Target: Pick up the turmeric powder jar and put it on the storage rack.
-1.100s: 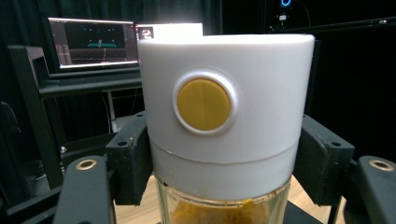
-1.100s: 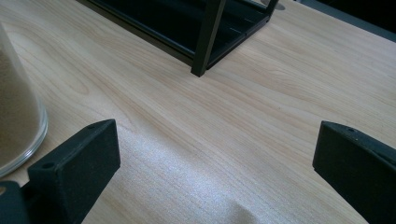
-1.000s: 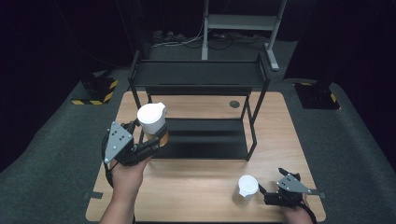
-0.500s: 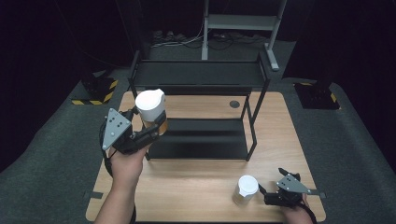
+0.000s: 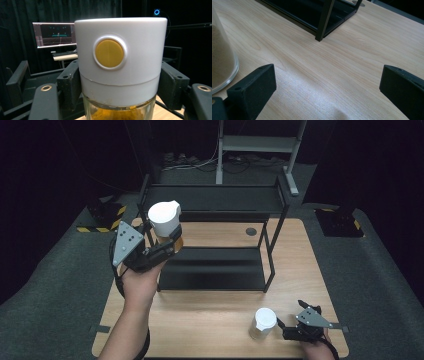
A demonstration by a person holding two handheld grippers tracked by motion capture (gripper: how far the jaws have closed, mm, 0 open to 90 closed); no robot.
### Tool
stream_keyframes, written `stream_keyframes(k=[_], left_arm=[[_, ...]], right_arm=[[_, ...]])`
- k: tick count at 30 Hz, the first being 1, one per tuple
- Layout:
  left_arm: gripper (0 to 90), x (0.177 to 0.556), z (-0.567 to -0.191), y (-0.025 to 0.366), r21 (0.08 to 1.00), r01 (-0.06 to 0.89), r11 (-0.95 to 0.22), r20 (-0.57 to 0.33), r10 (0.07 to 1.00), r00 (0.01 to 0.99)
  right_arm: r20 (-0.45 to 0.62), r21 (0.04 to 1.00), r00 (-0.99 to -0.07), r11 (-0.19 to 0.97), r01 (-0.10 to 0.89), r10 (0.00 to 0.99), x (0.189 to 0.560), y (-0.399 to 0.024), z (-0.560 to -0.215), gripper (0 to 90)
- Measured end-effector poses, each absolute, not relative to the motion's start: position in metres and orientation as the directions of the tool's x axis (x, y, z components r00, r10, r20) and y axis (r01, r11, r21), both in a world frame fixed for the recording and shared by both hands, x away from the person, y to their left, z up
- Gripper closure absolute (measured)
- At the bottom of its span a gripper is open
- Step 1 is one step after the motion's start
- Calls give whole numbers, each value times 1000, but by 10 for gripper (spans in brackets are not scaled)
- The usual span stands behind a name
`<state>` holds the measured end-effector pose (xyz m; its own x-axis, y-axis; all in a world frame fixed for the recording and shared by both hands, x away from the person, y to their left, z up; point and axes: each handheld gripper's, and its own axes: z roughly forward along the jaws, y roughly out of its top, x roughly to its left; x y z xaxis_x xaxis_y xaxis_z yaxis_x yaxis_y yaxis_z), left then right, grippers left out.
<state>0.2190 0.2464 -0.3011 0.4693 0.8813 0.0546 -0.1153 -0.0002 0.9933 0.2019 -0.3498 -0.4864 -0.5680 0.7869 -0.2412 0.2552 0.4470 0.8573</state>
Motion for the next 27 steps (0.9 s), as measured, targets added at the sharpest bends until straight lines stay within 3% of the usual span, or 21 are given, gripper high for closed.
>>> stream_keyframes(k=[27], left_arm=[[307,253,-273,232,990,-140,-1,64,891,449]], right_arm=[[-231,862,-571,437,256,788,203,-352,-487,0]])
